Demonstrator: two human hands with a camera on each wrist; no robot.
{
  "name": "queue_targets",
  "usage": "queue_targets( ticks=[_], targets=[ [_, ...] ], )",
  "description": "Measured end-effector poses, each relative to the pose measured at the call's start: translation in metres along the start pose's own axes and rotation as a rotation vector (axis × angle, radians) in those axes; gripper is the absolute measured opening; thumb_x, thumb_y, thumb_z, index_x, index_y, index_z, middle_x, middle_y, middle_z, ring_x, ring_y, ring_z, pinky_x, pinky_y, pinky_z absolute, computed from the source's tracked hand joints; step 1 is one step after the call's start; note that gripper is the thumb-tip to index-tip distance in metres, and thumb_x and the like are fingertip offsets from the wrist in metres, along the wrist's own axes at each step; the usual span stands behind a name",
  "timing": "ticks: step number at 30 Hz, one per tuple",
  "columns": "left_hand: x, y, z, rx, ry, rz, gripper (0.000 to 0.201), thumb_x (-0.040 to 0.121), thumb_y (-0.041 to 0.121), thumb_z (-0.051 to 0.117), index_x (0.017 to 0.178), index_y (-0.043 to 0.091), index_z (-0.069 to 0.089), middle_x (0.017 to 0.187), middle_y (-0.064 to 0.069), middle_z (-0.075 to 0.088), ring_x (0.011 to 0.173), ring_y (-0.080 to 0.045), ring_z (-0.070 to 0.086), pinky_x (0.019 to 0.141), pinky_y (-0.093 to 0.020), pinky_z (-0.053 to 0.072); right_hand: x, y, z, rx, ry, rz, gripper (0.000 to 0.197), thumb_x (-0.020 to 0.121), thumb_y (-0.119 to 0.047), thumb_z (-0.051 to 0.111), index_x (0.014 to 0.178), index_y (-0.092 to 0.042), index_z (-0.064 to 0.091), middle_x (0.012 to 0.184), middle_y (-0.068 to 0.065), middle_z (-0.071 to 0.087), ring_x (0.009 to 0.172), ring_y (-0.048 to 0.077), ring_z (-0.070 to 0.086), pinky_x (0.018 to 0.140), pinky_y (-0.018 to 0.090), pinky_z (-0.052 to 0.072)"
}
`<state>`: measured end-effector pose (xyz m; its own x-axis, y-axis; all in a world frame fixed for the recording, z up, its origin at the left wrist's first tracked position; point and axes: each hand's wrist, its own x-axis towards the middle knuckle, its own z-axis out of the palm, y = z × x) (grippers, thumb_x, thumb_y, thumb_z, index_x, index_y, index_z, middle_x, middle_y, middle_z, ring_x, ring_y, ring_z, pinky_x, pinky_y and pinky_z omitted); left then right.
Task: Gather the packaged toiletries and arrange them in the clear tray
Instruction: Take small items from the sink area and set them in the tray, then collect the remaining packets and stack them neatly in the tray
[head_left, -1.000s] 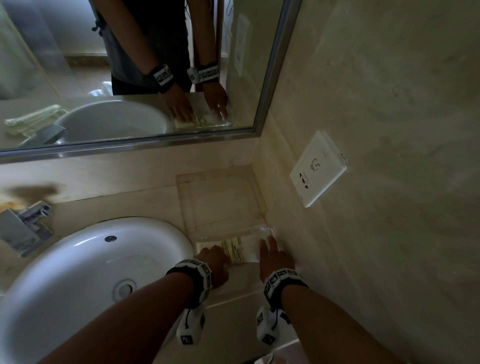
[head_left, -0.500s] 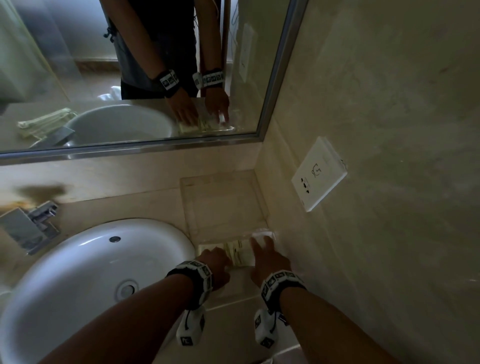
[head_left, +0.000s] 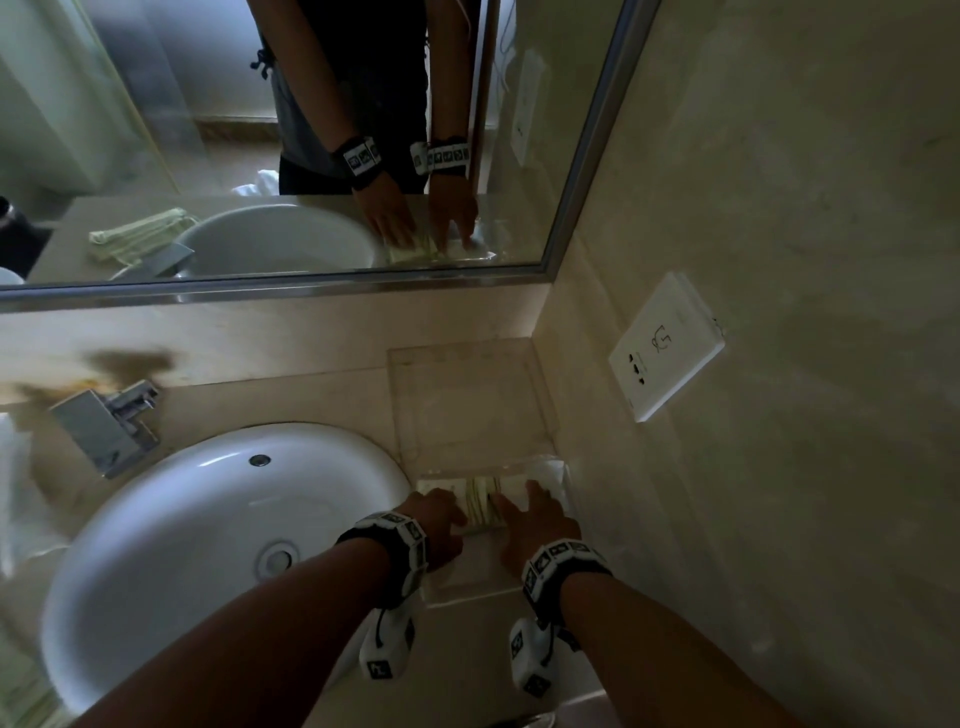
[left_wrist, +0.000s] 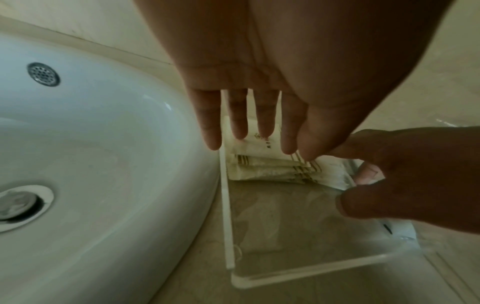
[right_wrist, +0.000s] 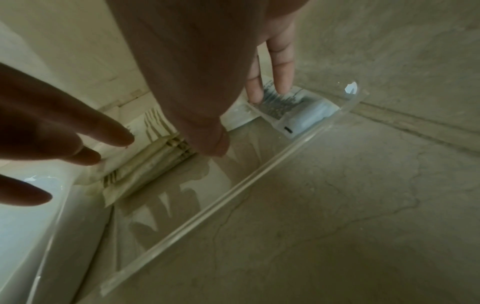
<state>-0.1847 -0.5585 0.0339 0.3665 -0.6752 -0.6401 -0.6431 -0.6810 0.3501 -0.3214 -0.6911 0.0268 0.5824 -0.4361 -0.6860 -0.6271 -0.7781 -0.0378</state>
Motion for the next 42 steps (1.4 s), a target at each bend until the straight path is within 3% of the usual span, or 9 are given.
queue_targets(
  ticks=[8, 13, 19, 24, 31, 37, 42],
  targets=[
    [-0.018, -0.013, -0.014, -0.031, 0.076, -0.047, 0.048, 0.088, 0.046, 0.055, 0.134, 0.035, 0.049, 0.149, 0.001, 0.036, 0.131, -0.023, 0.044, 0.108, -0.034, 0.038, -0.010, -0.005, -0.022, -0.050, 0.031, -0.032, 0.079, 0.091, -0.045, 0.055, 0.151, -0.048, 0.004, 0.163, 0.003, -0.013, 0.148, 0.038, 0.006, 0.116, 0.053, 0.025],
    [-0.049, -0.036, -0.035, -0.146, 0.189, -0.134, 0.038, 0.091, 0.040, 0.054, 0.128, 0.032, 0.057, 0.141, 0.001, 0.044, 0.122, -0.020, 0.053, 0.102, -0.034, 0.045, -0.013, -0.019, -0.040, -0.063, 0.099, -0.039, 0.072, 0.087, -0.041, 0.058, 0.149, -0.041, 0.022, 0.163, 0.003, -0.005, 0.145, 0.037, 0.016, 0.111, 0.052, 0.033],
    [-0.092, -0.081, -0.054, -0.169, 0.312, -0.239, 0.036, 0.092, 0.036, 0.053, 0.127, 0.030, 0.060, 0.139, 0.000, 0.049, 0.120, -0.021, 0.055, 0.103, -0.035, 0.045, -0.015, -0.047, -0.053, -0.123, 0.131, -0.086, 0.071, 0.087, -0.044, 0.053, 0.150, -0.038, 0.020, 0.162, 0.004, -0.002, 0.144, 0.033, 0.016, 0.110, 0.048, 0.036],
    [-0.128, -0.121, -0.061, -0.227, 0.387, -0.289, 0.037, 0.091, 0.035, 0.054, 0.127, 0.028, 0.060, 0.137, -0.002, 0.053, 0.119, -0.024, 0.057, 0.102, -0.034, 0.046, -0.017, -0.110, -0.067, -0.106, 0.183, -0.189, 0.078, 0.083, -0.053, 0.056, 0.152, -0.038, 0.020, 0.163, 0.001, -0.002, 0.146, 0.030, 0.014, 0.112, 0.044, 0.035],
    [-0.183, -0.197, -0.046, -0.371, 0.462, -0.381, 0.036, 0.090, 0.033, 0.054, 0.125, 0.026, 0.061, 0.135, -0.003, 0.054, 0.121, -0.025, 0.054, 0.103, -0.036, 0.044, -0.037, -0.221, -0.067, -0.200, 0.242, -0.362, 0.070, 0.084, -0.050, 0.053, 0.148, -0.037, 0.026, 0.158, 0.004, 0.014, 0.138, 0.030, 0.029, 0.105, 0.042, 0.042],
    [-0.228, -0.269, -0.029, -0.451, 0.494, -0.473, 0.033, 0.090, 0.022, 0.049, 0.116, 0.012, 0.067, 0.126, -0.007, 0.064, 0.117, -0.027, 0.057, 0.098, -0.030, 0.044, -0.047, -0.313, -0.057, -0.265, 0.213, -0.510, 0.071, 0.084, -0.047, 0.053, 0.148, -0.035, 0.026, 0.157, 0.002, 0.017, 0.139, 0.029, 0.029, 0.107, 0.042, 0.039],
    [-0.273, -0.337, -0.010, -0.509, 0.519, -0.611, 0.034, 0.085, 0.030, 0.055, 0.116, 0.021, 0.067, 0.127, -0.002, 0.064, 0.118, -0.024, 0.058, 0.097, -0.028, 0.044, -0.051, -0.377, -0.039, -0.356, 0.186, -0.585, 0.070, 0.085, -0.047, 0.054, 0.148, -0.030, 0.028, 0.157, 0.005, 0.019, 0.141, 0.031, 0.026, 0.107, 0.044, 0.040]
  ],
)
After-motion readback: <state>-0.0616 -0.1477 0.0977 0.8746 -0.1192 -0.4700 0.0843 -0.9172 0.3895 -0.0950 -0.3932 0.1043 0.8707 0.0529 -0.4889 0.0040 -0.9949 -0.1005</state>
